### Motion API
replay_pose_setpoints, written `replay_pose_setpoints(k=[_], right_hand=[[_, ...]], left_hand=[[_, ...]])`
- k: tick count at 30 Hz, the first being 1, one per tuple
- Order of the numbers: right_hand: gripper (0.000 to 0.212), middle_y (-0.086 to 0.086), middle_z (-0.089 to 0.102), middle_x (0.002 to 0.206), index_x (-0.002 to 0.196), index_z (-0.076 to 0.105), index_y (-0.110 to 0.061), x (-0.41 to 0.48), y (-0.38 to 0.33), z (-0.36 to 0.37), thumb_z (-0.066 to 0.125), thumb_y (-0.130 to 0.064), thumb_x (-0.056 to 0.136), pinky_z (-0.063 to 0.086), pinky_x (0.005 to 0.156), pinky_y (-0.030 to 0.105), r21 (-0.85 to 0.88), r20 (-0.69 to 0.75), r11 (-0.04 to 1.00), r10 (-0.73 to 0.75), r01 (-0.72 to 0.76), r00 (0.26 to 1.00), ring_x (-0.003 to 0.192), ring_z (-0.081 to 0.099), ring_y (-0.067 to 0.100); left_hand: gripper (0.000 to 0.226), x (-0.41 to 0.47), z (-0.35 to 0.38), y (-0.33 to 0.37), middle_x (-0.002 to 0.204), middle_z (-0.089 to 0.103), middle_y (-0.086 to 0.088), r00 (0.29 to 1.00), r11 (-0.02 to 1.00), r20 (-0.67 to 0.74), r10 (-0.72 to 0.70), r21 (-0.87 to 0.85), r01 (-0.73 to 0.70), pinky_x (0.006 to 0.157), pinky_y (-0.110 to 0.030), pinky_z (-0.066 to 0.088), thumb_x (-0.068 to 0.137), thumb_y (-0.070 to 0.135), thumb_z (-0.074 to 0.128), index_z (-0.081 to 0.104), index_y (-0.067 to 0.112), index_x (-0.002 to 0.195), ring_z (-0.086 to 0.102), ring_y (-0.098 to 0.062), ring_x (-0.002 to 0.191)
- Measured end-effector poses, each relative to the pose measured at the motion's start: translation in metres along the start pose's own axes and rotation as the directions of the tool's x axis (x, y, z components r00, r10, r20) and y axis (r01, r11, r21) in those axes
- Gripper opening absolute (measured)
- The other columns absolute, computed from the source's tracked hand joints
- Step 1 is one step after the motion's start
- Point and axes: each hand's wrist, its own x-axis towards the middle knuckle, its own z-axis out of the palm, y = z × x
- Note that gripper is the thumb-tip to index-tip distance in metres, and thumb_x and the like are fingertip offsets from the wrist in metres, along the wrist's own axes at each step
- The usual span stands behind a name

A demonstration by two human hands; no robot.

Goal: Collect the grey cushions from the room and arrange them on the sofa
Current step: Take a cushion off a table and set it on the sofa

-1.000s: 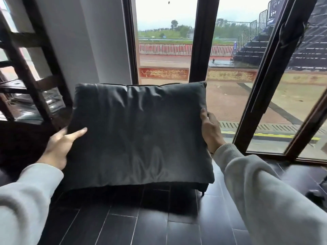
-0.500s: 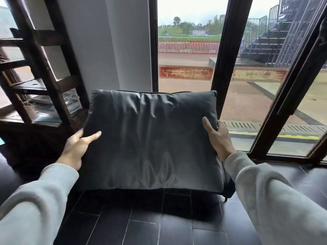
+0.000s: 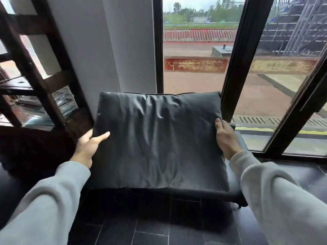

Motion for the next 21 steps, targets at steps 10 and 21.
replay_pose_setpoints(k=[10,21], right_hand=[[0.046,-0.006,0.072,0.116,0.119,0.066,-0.031,0.179,0.017,0.051,0.064,-0.067,0.091,0.055,0.097,0.040,0.094,0.116,0.995,0.018,-0.029,0.993,0.108,0.069,0.014],[0.059,-0.010,0.079,0.099,0.118,0.065,-0.029,0.296,0.064,0.101,0.095,-0.042,0.070,0.059,0.065,0.020,0.117,0.210,0.985,0.099,-0.126,0.973,0.088,0.076,0.005]], left_hand=[[0.059,0.162,0.070,0.014,0.113,0.081,0.003,1.000,0.999,0.007,-0.015,0.048,0.014,0.101,-0.045,0.057,0.058,0.040,0.093,0.080,0.032,0.115,0.077,-0.020,0.106],[0.033,0.308,0.111,-0.036,0.109,0.081,-0.001,0.993,0.984,-0.039,-0.114,0.134,0.119,0.090,-0.041,0.062,0.082,0.013,0.088,0.074,0.023,0.111,0.078,-0.024,0.101]])
